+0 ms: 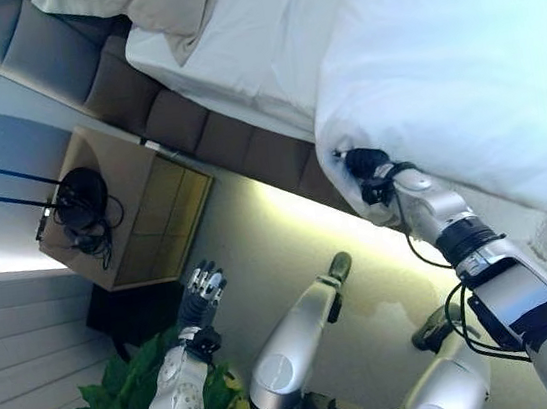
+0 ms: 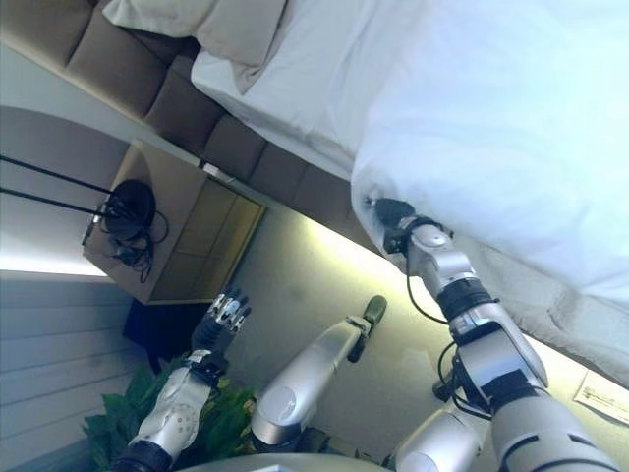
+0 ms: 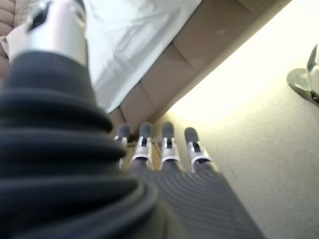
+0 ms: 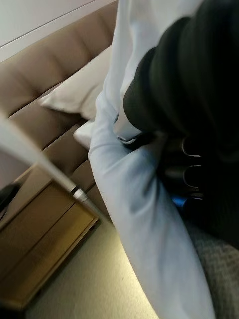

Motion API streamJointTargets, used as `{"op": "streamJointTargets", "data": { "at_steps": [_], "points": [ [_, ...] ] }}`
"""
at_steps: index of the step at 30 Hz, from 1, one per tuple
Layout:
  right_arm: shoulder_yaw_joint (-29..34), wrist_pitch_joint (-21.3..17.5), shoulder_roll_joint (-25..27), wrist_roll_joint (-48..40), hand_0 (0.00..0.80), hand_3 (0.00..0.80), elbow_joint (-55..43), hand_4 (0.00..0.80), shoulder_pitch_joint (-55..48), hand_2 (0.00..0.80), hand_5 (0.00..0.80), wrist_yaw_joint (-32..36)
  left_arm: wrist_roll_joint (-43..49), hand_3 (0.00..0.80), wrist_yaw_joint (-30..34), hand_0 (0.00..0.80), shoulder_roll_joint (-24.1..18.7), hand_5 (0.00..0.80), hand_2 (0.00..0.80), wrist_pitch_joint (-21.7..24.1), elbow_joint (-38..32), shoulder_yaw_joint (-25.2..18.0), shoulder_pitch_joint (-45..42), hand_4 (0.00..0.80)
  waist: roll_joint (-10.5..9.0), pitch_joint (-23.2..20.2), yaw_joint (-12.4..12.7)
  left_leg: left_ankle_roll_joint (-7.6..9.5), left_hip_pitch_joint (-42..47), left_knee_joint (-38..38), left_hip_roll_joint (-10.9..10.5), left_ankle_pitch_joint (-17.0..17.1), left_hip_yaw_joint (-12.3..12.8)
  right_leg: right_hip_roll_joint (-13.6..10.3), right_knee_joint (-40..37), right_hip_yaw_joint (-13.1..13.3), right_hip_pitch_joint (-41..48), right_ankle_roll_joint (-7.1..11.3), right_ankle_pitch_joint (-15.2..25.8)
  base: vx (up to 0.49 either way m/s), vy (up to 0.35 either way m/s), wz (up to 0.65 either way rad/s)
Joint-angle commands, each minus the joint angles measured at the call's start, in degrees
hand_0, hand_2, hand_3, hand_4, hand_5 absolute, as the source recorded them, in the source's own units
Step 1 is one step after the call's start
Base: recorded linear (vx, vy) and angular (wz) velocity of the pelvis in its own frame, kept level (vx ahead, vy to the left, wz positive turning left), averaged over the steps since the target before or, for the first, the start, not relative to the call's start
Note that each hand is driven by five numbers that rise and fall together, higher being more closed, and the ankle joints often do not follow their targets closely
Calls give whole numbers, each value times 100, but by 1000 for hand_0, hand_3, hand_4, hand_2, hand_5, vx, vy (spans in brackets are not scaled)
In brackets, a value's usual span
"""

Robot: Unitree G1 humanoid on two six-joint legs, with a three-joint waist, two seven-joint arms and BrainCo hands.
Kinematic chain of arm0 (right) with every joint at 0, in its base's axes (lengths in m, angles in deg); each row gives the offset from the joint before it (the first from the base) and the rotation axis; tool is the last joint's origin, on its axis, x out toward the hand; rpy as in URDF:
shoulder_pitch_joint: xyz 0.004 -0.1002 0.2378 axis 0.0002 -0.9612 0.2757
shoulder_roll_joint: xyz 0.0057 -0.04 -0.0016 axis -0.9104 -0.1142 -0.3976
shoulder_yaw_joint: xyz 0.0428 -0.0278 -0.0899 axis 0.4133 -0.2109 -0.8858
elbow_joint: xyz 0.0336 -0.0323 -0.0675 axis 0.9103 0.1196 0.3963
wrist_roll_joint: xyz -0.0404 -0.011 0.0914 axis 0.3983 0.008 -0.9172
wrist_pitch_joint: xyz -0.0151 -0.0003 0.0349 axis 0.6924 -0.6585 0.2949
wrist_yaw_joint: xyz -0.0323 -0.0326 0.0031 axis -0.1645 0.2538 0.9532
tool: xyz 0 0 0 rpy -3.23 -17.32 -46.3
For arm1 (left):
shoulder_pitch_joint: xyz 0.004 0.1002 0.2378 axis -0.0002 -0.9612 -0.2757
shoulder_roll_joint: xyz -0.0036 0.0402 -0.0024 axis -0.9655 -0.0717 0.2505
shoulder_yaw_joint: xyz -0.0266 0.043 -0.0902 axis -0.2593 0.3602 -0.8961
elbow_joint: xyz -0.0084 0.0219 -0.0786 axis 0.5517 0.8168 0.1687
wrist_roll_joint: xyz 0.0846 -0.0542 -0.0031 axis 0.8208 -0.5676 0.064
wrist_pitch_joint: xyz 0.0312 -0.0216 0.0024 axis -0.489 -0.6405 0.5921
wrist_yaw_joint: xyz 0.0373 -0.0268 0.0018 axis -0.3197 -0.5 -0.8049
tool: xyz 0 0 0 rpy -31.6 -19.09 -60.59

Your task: Make the bed neatly

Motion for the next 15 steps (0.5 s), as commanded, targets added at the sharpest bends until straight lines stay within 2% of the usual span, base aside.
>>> {"op": "streamJointTargets", "data": {
  "at_steps": [1,2,3,4,10,15],
  "points": [
    [-165,-9,-615,-148,800,800,-338,800,-18,800,800,-64,130,0,81,0,-33,0,0,72,-70,41,0,0,59,-370,252,-220,-72,147,81,198,208,-33,-314,336,54,95,1125,0,0,0],
    [-108,-5,-605,-147,712,712,-312,712,-33,712,712,-155,132,0,119,0,-38,0,0,72,-44,14,3,0,52,-365,249,-215,-78,153,82,196,204,-26,-331,330,66,99,1138,0,0,0],
    [-75,3,-596,-167,323,323,-295,323,-49,323,323,-232,131,0,143,0,-40,0,0,74,-25,-4,7,0,42,-362,247,-212,-85,157,83,195,202,-18,-350,325,76,104,1147,-9,-39,-1],
    [-16,-7,-564,-217,0,0,-251,0,-104,0,0,-265,131,0,163,0,-51,0,0,66,-12,-34,18,0,14,-358,243,-208,-95,164,87,194,199,-10,-394,304,107,112,1171,-10,-47,-2],
    [170,-14,-376,-453,0,0,-129,0,-364,0,0,-144,151,0,159,0,-144,0,0,78,-94,-86,76,0,-83,-341,227,-174,-134,208,114,162,205,7,-512,226,187,154,1255,-6,-70,-1],
    [366,-323,-485,-1045,0,0,-182,0,-846,0,0,-309,193,0,99,0,-147,0,0,84,-85,-166,50,0,-133,-318,141,-144,-206,301,111,117,211,72,-376,342,61,169,1284,14,-28,1]
  ]
}}
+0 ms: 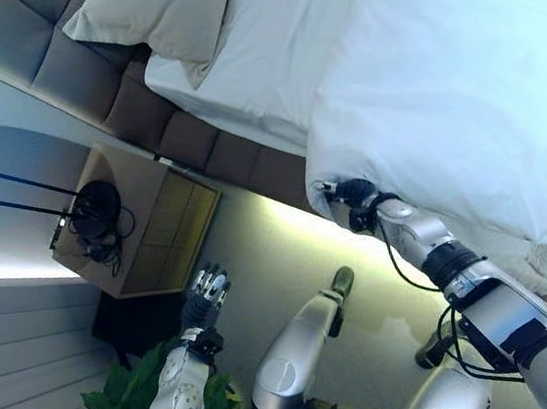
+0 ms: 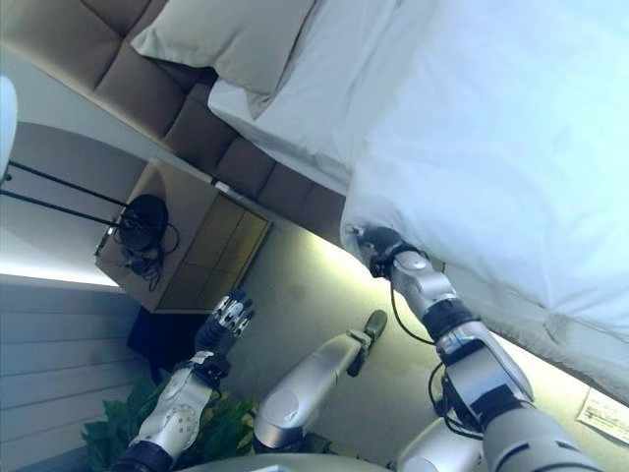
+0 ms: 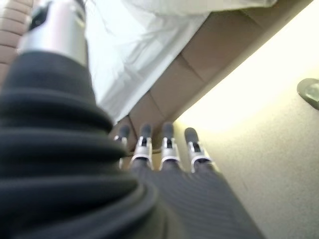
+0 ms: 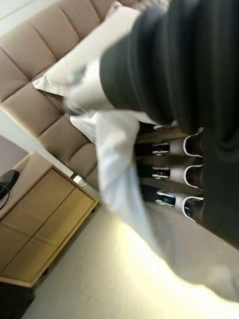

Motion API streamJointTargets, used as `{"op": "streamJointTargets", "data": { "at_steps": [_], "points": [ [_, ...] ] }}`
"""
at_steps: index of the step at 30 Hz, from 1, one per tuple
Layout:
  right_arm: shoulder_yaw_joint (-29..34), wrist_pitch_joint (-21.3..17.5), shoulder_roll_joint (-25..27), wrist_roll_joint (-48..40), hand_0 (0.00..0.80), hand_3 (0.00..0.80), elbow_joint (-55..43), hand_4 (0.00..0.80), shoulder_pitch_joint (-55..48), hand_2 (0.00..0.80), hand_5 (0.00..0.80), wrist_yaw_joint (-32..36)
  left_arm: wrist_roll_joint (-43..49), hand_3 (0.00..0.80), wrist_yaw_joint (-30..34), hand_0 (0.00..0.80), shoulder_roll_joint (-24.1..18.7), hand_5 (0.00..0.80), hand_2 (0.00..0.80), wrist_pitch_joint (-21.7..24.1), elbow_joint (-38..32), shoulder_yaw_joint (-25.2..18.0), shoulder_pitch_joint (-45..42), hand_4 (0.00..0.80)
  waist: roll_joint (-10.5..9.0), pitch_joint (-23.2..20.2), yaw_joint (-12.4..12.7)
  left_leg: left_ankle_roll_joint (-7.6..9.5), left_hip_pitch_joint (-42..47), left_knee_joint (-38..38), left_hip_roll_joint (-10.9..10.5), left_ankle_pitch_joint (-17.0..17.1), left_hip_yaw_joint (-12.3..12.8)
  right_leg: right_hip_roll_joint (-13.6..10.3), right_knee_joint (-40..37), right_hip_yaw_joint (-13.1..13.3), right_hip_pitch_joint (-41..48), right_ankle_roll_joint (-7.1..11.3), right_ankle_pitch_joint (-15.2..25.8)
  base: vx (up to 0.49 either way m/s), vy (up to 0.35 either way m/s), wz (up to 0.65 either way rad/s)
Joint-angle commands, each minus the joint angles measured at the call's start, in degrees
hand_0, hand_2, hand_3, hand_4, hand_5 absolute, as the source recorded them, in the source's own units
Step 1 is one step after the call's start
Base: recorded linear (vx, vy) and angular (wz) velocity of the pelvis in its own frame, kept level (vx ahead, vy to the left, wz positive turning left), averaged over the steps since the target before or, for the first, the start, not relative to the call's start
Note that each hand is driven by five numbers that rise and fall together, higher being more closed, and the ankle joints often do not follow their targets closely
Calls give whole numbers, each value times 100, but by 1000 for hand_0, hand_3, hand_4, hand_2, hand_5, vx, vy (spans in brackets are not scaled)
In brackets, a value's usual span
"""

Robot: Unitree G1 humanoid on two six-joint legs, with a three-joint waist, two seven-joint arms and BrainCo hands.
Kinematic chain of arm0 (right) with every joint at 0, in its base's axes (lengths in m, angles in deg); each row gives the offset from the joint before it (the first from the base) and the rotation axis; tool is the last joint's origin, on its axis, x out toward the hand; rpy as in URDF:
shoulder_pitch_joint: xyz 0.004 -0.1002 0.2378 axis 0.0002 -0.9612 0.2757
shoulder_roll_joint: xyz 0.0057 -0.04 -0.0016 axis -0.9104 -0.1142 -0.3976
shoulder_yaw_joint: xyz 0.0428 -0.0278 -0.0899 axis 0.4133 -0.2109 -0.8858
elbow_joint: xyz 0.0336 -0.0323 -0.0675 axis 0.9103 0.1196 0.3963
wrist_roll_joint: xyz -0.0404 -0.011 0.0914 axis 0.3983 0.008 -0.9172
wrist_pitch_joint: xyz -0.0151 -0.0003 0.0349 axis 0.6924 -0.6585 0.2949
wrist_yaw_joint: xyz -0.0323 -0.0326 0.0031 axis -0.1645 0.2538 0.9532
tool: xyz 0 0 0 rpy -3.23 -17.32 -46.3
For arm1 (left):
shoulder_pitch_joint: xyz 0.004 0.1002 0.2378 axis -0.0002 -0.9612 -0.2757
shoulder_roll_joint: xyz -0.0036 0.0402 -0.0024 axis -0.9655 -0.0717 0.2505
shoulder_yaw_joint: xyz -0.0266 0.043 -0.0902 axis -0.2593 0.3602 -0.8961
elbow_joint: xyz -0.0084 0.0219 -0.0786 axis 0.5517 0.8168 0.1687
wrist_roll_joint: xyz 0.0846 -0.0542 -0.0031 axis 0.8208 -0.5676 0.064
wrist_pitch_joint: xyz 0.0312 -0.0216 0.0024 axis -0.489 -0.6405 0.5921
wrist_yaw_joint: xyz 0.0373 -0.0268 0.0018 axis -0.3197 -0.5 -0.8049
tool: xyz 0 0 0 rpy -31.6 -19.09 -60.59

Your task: Make the bed neatly

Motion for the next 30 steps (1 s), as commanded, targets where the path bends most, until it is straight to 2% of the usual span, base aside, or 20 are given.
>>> {"op": "streamJointTargets", "data": {
  "at_steps": [1,4,10,12,15,16,19,21,23,24,25,27,30],
  "points": [
    [361,-607,-283,-639,0,0,-224,0,-138,0,0,-100,184,0,-19,0,-127,0,0,164,-106,-167,65,0,-51,88,119,-81,-189,266,58,138,255,22,-333,404,24,193,1324,0,0,0],
    [576,-917,-341,-923,0,0,-56,0,-415,0,0,-161,145,0,-46,0,-81,0,0,315,-95,-170,26,0,-41,136,64,-60,-262,267,81,141,272,85,-337,447,-58,180,1292,-15,-6,-1],
    [847,-1456,-309,-1264,0,0,374,0,-841,0,0,135,251,0,-187,0,-69,0,0,719,-6,-236,58,0,-97,244,-26,-43,-404,245,135,145,304,216,-390,465,-176,191,1265,-60,-42,-6],
    [937,-1541,-276,-1366,0,0,477,0,-974,0,0,208,326,0,-301,0,-86,0,0,842,-25,-255,72,0,-128,260,-62,-40,-432,236,153,144,314,260,-399,484,-209,191,1255,-37,-47,-5],
    [1054,-1645,-228,-1568,0,0,699,0,-1193,0,0,419,909,0,-746,0,-174,0,0,1152,-51,-299,95,0,-192,289,-126,-39,-440,201,195,134,321,330,-404,523,-256,190,1258,-24,-54,-11],
    [1098,-1658,-224,-1652,0,0,761,0,-1294,0,0,494,1475,0,-1119,0,-275,0,0,1330,-58,-279,123,0,-231,301,-162,-42,-447,186,221,133,330,362,-396,544,-282,192,1263,-17,-52,-11],
    [1236,-1631,-186,-1745,0,0,890,0,-1511,0,0,701,1730,0,-1506,0,-403,0,0,1535,-82,-203,234,0,-332,314,-247,-42,-462,131,284,152,365,445,-432,571,-302,191,1238,-20,-49,-14],
    [1366,-1656,-147,-1776,0,0,1145,0,-1622,0,0,952,2252,0,-1993,0,-486,0,0,1801,-51,-165,317,0,-391,344,-322,-45,-444,80,348,139,381,505,-480,580,-305,182,1210,-35,-53,-30],
    [1427,-1677,-143,-1869,0,0,1306,0,-1678,0,0,1059,3130,0,-2777,0,-624,0,0,2030,-27,-63,449,0,-452,368,-381,-45,-451,44,402,143,389,569,-516,595,-323,183,1220,-74,-59,-28],
    [1465,-1662,-144,-1910,0,0,1362,0,-1698,0,0,1100,3686,0,-3233,0,-719,0,0,2103,-32,15,556,0,-474,386,-412,-13,-513,-27,434,322,412,605,-599,554,-376,114,1384,-106,-47,-17],
    [1483,-1655,-143,-1938,0,0,1383,0,-1717,0,0,1112,3938,0,-3481,0,-763,0,0,2124,-38,62,616,0,-494,394,-431,-12,-518,-30,452,321,420,623,-598,562,-388,116,1387,-110,-40,-17],
    [1546,-1613,-138,-1997,0,0,1539,0,-1782,0,0,1246,5077,0,-4409,0,-977,0,0,2021,-87,227,940,0,-577,432,-544,-13,-539,-42,529,309,443,694,-589,594,-445,119,1382,-40,-33,-27],
    [1573,-1538,-96,-2011,0,0,1662,0,-1790,0,0,1344,6186,0,-5195,0,-1177,0,0,1598,-167,534,1442,0,-654,478,-700,-5,-557,-59,611,299,482,786,-568,657,-531,129,1375,-45,5,-28]
  ]
}}
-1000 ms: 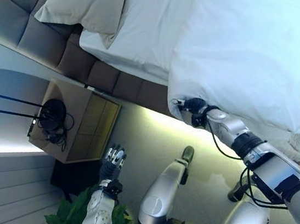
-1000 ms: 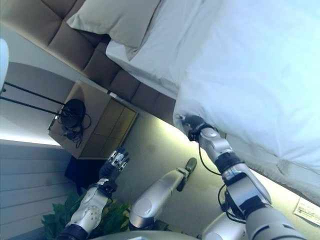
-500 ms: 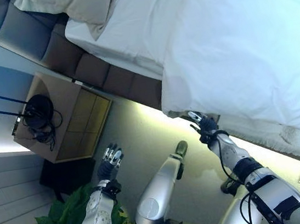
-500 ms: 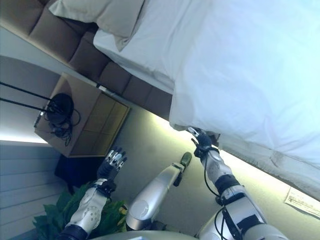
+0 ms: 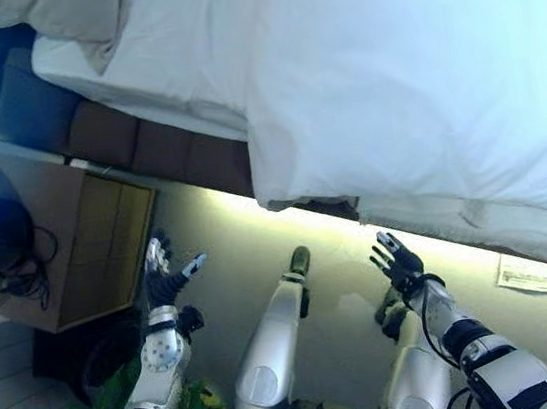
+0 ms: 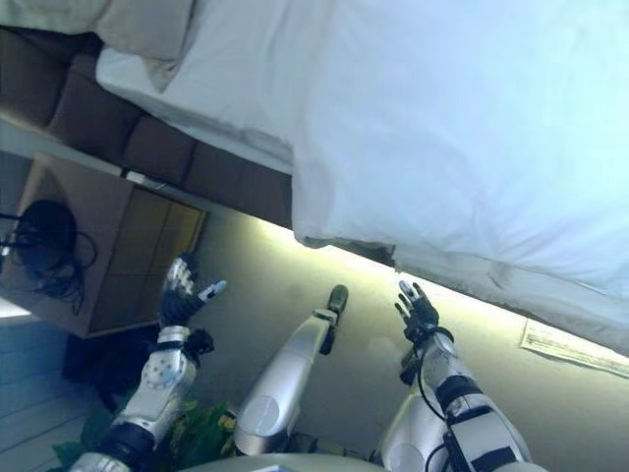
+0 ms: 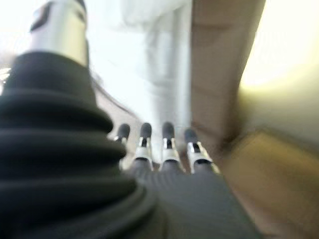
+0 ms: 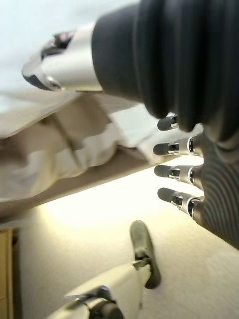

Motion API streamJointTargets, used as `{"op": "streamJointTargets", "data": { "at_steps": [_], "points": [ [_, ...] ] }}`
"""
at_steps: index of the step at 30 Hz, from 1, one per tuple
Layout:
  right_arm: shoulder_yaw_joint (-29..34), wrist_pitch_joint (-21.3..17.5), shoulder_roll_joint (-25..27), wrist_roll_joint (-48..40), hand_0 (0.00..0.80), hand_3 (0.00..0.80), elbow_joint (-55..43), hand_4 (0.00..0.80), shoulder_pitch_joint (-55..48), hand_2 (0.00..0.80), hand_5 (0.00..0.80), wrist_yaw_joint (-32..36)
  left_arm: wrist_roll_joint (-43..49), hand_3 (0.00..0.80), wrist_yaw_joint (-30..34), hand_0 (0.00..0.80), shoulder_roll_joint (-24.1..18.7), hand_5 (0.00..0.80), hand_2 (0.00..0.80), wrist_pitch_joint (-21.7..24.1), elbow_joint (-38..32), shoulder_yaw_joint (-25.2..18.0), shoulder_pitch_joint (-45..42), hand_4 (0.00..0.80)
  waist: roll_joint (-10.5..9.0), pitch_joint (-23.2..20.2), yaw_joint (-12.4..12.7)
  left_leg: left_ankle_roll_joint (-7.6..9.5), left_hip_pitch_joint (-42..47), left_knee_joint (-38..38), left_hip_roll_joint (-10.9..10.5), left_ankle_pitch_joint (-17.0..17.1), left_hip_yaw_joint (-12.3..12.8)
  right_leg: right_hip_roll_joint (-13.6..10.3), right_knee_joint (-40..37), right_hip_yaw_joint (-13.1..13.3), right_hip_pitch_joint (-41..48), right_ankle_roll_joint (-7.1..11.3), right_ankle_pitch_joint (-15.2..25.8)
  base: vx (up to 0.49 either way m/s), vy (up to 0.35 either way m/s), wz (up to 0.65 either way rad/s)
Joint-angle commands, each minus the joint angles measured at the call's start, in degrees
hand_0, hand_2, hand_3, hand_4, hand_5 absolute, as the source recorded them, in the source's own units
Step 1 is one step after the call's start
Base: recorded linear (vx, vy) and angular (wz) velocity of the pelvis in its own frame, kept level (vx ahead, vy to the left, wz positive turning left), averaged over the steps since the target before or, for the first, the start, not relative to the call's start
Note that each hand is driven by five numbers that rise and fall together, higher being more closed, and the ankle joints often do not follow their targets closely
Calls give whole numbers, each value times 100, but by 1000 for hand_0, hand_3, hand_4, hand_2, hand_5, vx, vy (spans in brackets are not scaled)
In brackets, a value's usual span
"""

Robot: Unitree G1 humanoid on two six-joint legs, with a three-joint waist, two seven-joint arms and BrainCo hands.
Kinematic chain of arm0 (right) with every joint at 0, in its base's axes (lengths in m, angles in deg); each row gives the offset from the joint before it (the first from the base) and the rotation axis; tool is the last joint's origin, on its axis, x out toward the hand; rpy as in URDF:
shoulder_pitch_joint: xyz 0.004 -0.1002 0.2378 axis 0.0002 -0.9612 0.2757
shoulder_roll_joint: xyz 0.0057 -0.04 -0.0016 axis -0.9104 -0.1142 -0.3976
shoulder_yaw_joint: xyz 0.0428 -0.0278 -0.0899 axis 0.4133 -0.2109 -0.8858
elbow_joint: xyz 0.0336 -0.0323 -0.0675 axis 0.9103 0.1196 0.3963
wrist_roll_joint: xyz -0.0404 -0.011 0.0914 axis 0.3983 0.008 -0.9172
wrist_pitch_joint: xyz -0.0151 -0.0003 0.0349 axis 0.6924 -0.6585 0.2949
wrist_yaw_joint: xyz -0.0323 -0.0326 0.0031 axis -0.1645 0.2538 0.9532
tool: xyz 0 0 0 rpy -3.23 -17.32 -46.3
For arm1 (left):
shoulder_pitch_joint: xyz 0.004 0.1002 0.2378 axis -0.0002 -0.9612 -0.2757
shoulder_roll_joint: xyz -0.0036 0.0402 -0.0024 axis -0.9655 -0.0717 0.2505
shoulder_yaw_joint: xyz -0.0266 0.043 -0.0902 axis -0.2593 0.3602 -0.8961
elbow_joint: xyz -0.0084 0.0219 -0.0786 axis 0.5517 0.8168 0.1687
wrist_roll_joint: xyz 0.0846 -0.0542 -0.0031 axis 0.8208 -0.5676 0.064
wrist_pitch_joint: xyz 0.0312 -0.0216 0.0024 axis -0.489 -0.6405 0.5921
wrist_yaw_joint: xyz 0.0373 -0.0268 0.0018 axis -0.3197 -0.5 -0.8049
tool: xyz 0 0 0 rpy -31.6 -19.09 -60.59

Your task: Make the bed neatly

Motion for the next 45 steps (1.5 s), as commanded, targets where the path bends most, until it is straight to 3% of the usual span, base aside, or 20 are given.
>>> {"op": "streamJointTargets", "data": {
  "at_steps": [1,8,19,26,32,39,45],
  "points": [
    [147,-58,231,-275,0,0,-74,0,38,0,0,283,1662,0,-1235,0,-177,0,0,-249,-255,232,575,0,52,198,-62,-89,185,-535,1,536,57,-56,574,344,-123,213,559,-42,23,-32],
    [304,-258,226,-449,0,0,49,0,-25,0,0,398,2644,0,-1749,0,-108,0,0,-1418,45,814,1667,0,-113,353,-442,-96,148,-520,125,513,132,98,519,532,-270,281,650,-30,5,-30],
    [334,-521,248,-1034,0,0,-837,0,161,0,0,417,4024,0,-1995,0,54,0,0,-2630,692,1340,2445,0,-259,533,-807,-146,-112,-540,172,564,141,220,287,654,-643,405,837,-13,-16,-17],
    [325,-875,231,-1542,0,0,-1459,0,47,0,0,-129,4048,0,-1733,0,22,0,0,-2686,800,1488,2702,0,-295,533,-925,-209,-311,-645,179,635,133,254,163,718,-888,465,880,-11,18,-16],
    [598,-1550,169,-1529,0,0,-1501,0,-407,0,0,-335,4153,0,-1905,0,0,0,0,-2520,494,1433,2757,0,-352,533,-1036,-198,-438,-581,238,580,147,201,273,702,-1021,488,912,11,2,-13],
    [980,-1567,312,-1834,0,0,-1115,0,-669,0,0,-318,4347,0,-1736,0,-96,0,0,-2456,184,1439,2867,0,-371,533,-1084,-156,-573,-594,233,546,117,220,282,693,-1146,509,931,1,-3,0],
    [1074,-1475,336,-2285,0,0,-1092,0,-643,0,0,95,5075,0,-1409,0,38,0,0,-3704,485,1649,3034,0,-433,533,-1175,-145,-747,-577,228,577,120,267,314,708,-1315,510,952,-9,-3,-2]
  ]
}}
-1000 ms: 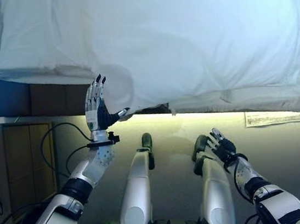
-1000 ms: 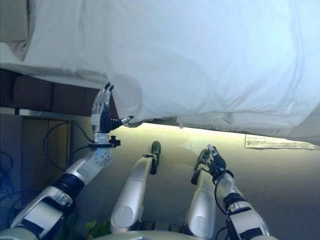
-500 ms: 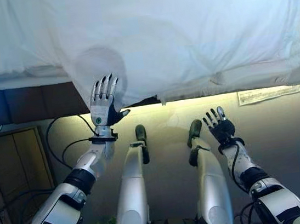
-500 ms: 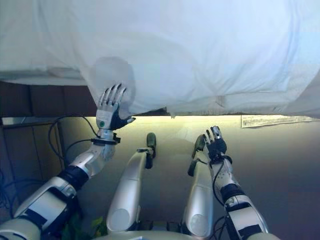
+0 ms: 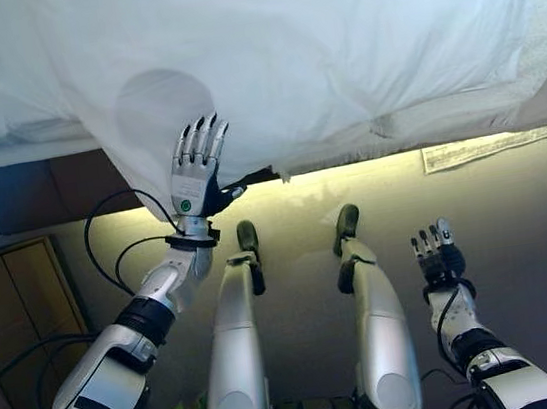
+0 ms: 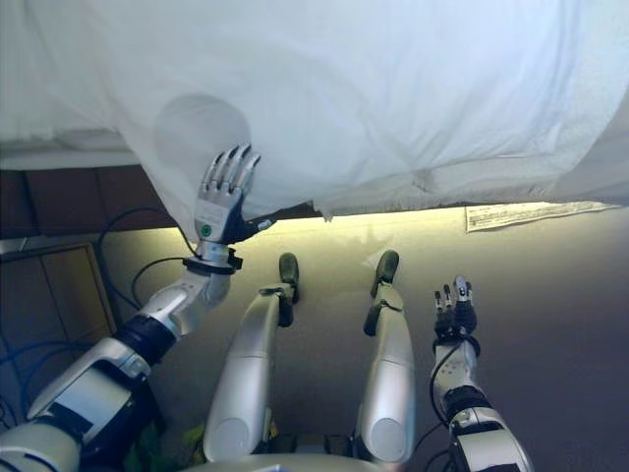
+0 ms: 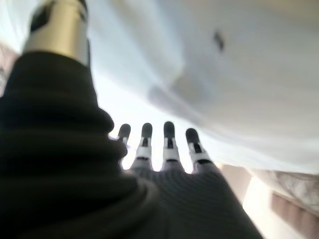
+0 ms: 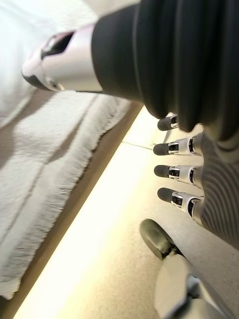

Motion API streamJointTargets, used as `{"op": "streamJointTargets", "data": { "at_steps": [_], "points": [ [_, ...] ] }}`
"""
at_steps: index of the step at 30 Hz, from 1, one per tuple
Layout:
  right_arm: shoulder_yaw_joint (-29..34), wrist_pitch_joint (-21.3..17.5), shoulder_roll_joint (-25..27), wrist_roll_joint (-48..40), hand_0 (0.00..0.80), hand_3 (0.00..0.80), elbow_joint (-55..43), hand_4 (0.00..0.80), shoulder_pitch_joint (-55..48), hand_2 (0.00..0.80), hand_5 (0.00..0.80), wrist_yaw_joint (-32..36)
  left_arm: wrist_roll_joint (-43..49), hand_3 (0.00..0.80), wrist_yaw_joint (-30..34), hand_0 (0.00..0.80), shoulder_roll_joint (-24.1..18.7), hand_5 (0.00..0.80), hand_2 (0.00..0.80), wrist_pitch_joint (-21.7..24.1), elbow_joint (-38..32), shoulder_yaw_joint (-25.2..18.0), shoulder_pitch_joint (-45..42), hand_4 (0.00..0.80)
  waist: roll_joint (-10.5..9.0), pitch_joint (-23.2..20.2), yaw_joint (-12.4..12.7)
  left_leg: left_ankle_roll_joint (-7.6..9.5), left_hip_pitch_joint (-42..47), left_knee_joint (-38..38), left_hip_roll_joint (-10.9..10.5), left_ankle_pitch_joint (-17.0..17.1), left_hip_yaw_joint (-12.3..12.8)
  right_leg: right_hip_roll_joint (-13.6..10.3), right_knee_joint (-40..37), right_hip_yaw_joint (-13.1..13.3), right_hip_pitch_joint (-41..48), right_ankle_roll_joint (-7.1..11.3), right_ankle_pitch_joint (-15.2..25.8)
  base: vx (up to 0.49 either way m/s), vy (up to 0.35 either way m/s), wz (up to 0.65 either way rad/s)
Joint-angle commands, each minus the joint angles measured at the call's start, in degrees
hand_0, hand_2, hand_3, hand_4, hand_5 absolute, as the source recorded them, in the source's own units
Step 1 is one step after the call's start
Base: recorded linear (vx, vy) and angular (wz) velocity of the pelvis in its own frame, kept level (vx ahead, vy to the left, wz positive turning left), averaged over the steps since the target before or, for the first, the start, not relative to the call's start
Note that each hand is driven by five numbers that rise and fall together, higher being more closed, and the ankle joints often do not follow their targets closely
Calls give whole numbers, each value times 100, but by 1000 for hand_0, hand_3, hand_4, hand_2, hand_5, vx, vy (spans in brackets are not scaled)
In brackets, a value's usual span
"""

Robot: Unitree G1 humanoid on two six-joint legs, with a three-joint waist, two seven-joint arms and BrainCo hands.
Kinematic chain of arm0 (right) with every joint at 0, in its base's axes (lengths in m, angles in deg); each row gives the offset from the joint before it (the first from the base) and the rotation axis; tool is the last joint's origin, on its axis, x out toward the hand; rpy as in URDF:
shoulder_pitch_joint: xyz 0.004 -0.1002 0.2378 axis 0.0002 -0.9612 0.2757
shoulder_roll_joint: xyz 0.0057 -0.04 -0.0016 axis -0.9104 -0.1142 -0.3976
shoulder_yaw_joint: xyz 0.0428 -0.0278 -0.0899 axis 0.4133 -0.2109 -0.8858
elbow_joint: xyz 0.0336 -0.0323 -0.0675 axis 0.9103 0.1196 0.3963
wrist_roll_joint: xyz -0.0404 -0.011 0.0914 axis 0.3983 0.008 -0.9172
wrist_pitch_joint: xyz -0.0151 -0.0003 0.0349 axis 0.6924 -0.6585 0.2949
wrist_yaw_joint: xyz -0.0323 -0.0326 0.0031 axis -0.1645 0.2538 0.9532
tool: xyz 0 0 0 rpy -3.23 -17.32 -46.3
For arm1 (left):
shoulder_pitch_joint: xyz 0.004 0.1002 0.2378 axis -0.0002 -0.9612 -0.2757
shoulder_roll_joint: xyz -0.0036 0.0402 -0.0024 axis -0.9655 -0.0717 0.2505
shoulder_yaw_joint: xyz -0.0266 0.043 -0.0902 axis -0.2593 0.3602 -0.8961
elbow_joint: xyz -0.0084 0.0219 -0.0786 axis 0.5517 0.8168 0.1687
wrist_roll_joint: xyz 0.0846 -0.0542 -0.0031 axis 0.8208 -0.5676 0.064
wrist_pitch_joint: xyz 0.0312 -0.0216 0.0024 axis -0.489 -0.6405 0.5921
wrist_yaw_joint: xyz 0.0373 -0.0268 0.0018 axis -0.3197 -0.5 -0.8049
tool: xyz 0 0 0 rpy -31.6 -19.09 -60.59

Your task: Make the bed neatly

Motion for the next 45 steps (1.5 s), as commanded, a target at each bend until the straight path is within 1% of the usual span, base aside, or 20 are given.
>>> {"op": "streamJointTargets", "data": {
  "at_steps": [1,3,5,8,9,11,13,18,19,20,21,22,31,37,41,45],
  "points": [
    [223,-159,355,-345,0,0,-288,0,-200,0,0,348,464,0,-23,0,240,0,0,-721,140,-75,239,0,208,96,54,-307,365,-1374,-99,1090,-553,-121,837,-64,-127,429,152,0,0,0],
    [187,-215,340,-336,0,0,-269,0,-130,0,0,378,551,0,80,0,305,0,0,-979,337,-41,344,0,193,96,30,-312,317,-1390,-85,1111,-541,-110,812,-53,-171,437,158,0,0,0],
    [134,-295,358,-442,0,0,-294,0,-64,0,0,409,665,0,97,0,362,0,0,-1329,510,-15,449,0,188,96,1,-320,255,-1389,-84,1129,-530,-102,809,-34,-238,439,167,-2,16,-1],
    [100,-373,397,-555,0,0,-320,0,34,0,0,425,555,0,-129,0,389,0,0,-1852,793,-19,599,0,184,96,-37,-342,181,-1391,-85,1156,-516,-102,784,-15,-325,451,186,9,39,-1],
    [104,-389,406,-572,0,0,-321,0,54,0,0,426,505,0,-184,0,374,0,0,-1950,847,-48,638,0,178,96,-43,-349,160,-1389,-84,1160,-513,-101,764,-12,-345,457,197,16,25,-6],
    [119,-441,413,-568,0,0,-258,0,119,0,0,437,444,0,-233,0,319,0,0,-2108,997,-70,797,0,180,96,-56,-363,83,-1368,-71,1165,-509,-114,751,3,-426,465,224,18,23,-8],
    [79,-482,460,-668,0,0,-220,0,187,0,0,438,455,0,-264,0,262,0,0,-2157,1096,-82,915,0,194,96,-62,-373,27,-1351,-63,1173,-502,-119,756,23,-497,474,233,28,37,-6],
    [-9,-487,571,-733,0,0,-116,0,294,0,0,599,498,0,-23,0,191,0,0,-2342,1364,-14,1151,0,223,96,-86,-388,-39,-1325,-77,1194,-473,-138,744,53,-588,457,254,35,53,-7],
    [-22,-486,580,-724,0,0,-112,0,318,0,0,616,479,151,10,151,187,151,151,-2364,1413,3,1200,151,225,96,-92,-391,-52,-1320,-78,1198,-470,-145,737,58,-602,456,260,23,45,-8],
    [-36,-484,592,-722,0,0,-94,0,349,0,0,656,458,420,2,420,199,420,420,-2384,1471,28,1243,420,228,96,-101,-396,-86,-1304,-76,1204,-468,-150,740,71,-633,456,266,18,40,-5],
    [-45,-472,613,-720,0,0,-109,0,386,0,0,664,420,665,8,665,198,665,665,-2378,1510,47,1291,665,234,96,-111,-398,-118,-1298,-70,1210,-461,-150,751,86,-672,458,266,14,39,-2],
    [-57,-473,626,-706,0,0,-118,0,412,0,0,683,371,800,4,800,194,800,800,-2344,1538,72,1339,800,239,96,-121,-403,-152,-1287,-64,1215,-452,-153,762,99,-707,460,263,8,31,-2],
    [-166,-591,619,-730,0,0,-213,0,410,0,0,692,127,800,-54,800,174,800,800,-2049,1587,83,1514,800,279,96,-157,-422,-192,-1302,-55,1246,-415,-155,809,157,-765,447,210,1,33,-3],
    [-148,-574,557,-693,0,0,-167,0,362,0,0,782,49,800,-71,800,135,800,800,-1902,1625,57,1528,800,285,96,-162,-422,-68,-1321,-29,1231,-403,-148,861,150,-663,421,161,-3,4,-2],
    [-94,-550,454,-638,0,0,-169,0,173,0,0,905,-254,800,-124,800,71,800,800,-1643,1631,-87,1330,800,280,96,-158,-423,198,-1320,-1,1166,-380,-183,903,119,-445,374,134,0,0,0],
    [71,-482,366,-505,0,0,-194,0,-127,0,0,990,-565,800,-204,800,-72,800,800,-1415,1642,-373,797,800,292,96,-100,-409,656,-1395,23,1120,-368,-271,834,17,-18,329,122,18,11,3]
  ]
}}
